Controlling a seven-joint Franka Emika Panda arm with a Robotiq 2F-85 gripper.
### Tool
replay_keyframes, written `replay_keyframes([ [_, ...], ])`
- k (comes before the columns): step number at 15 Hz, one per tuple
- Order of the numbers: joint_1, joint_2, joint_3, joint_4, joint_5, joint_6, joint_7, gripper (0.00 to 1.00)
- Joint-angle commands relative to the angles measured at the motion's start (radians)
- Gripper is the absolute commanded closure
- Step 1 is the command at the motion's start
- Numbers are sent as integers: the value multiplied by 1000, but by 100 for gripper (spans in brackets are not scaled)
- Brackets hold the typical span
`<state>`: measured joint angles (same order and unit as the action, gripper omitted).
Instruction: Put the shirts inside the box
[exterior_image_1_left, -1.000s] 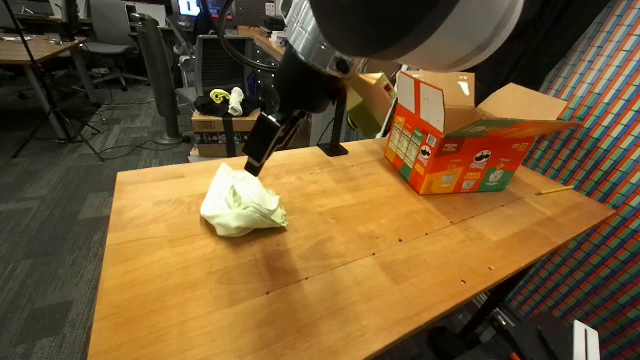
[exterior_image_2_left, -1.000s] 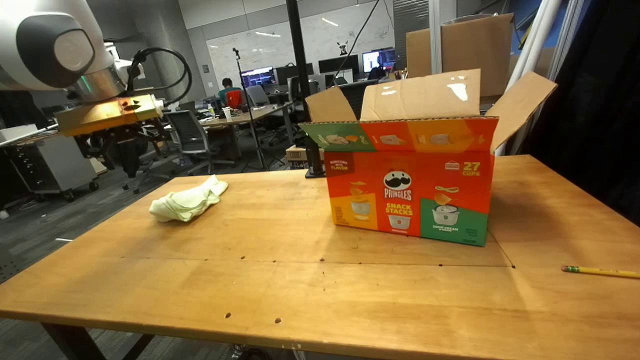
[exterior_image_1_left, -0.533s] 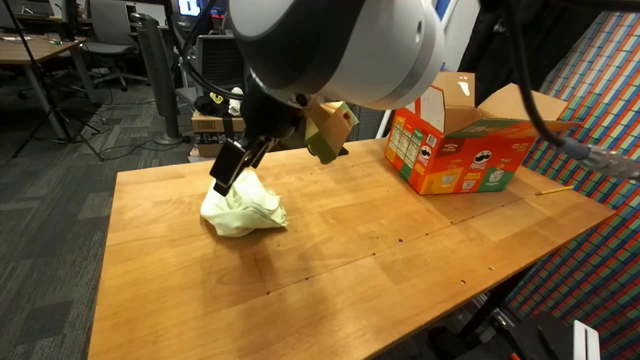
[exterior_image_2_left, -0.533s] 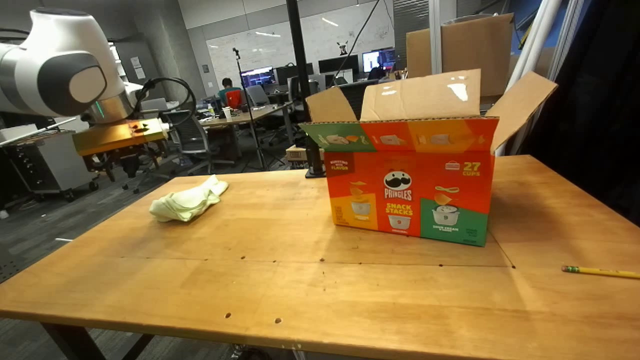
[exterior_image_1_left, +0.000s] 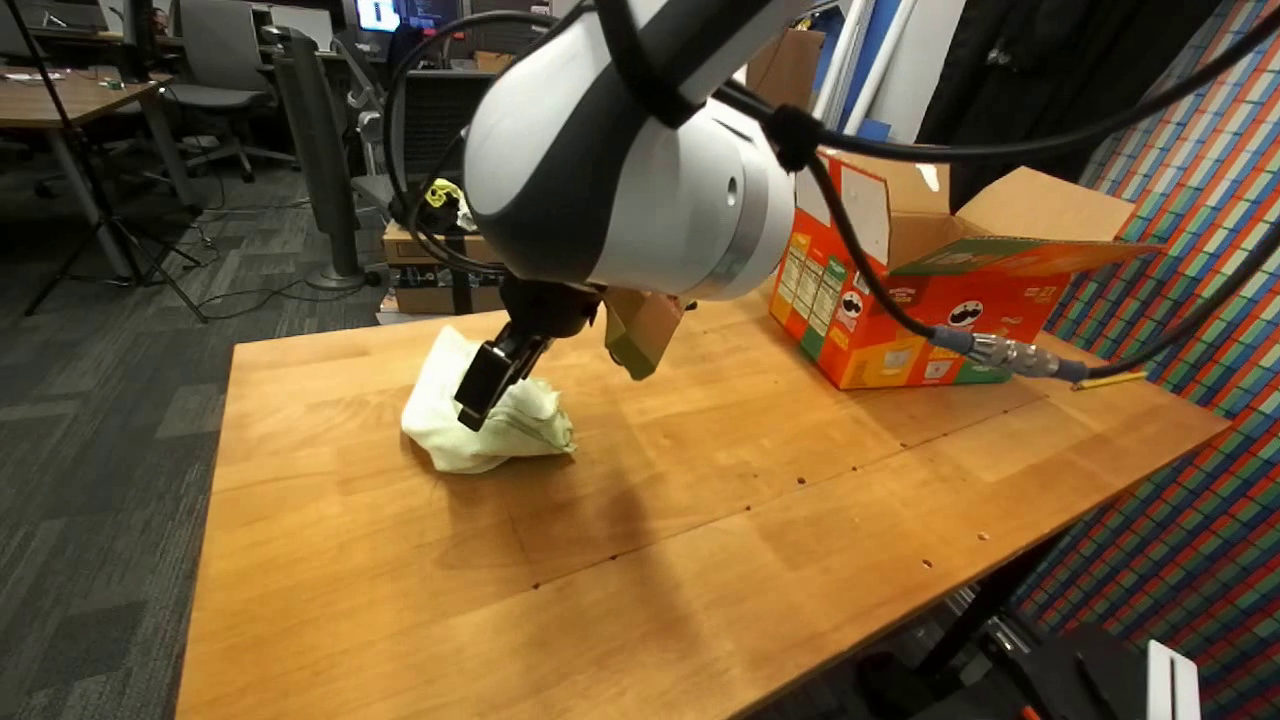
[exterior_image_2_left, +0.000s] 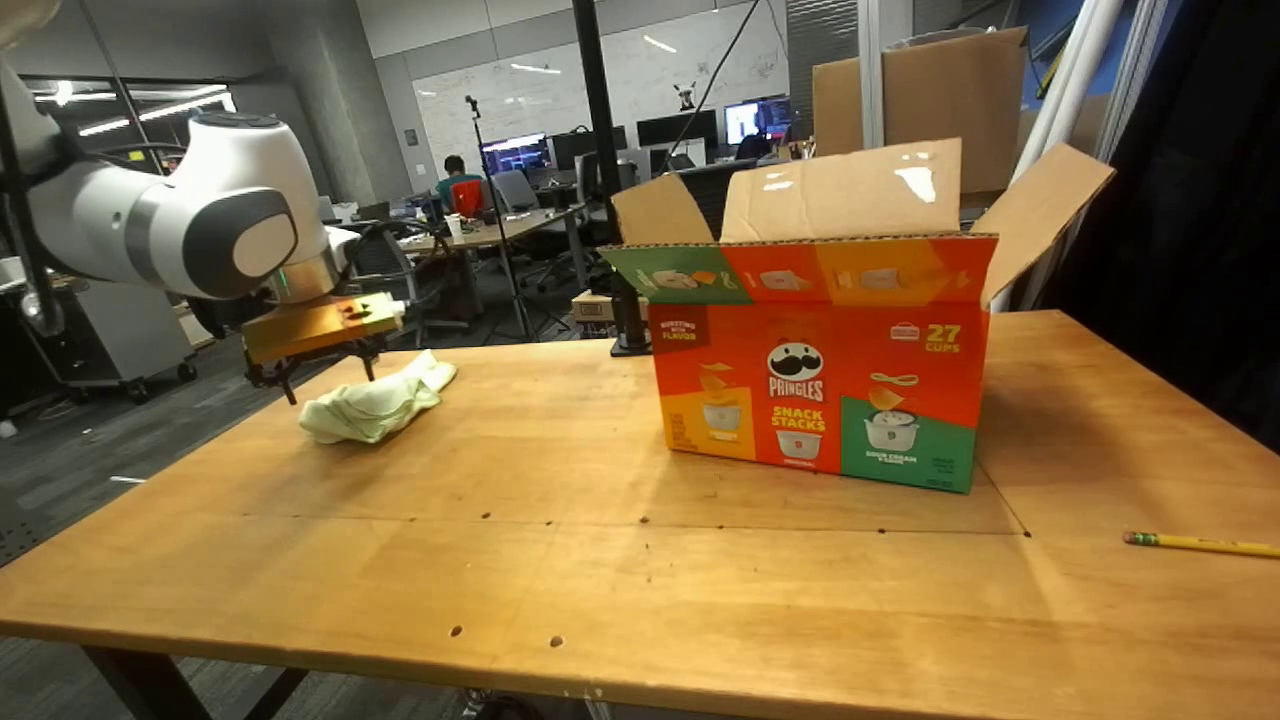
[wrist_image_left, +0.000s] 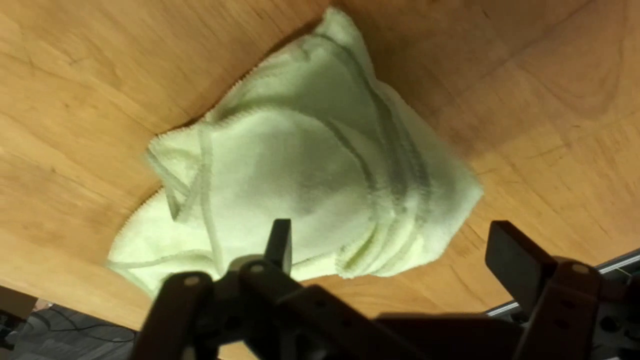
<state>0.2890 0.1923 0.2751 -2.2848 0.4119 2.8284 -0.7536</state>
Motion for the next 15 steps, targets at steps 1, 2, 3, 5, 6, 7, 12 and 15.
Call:
replay_keyframes([
  [1,-88,80,60,50,-20,43,-15,0],
  [2,-107,88,72,47,-27,47,-17,0],
  [3,-118,103,80,52,-42,53,-6,0],
  [5,-141,120,96,51,-66,61,3,26],
  [6,-150,125,104,49,-78,65,7,32],
  [7,-157,127,111,47,-90,68,11,42],
  [12,-175,108,112,30,-158,63,46,80],
  [15,-186,67,107,14,-187,49,68,99],
])
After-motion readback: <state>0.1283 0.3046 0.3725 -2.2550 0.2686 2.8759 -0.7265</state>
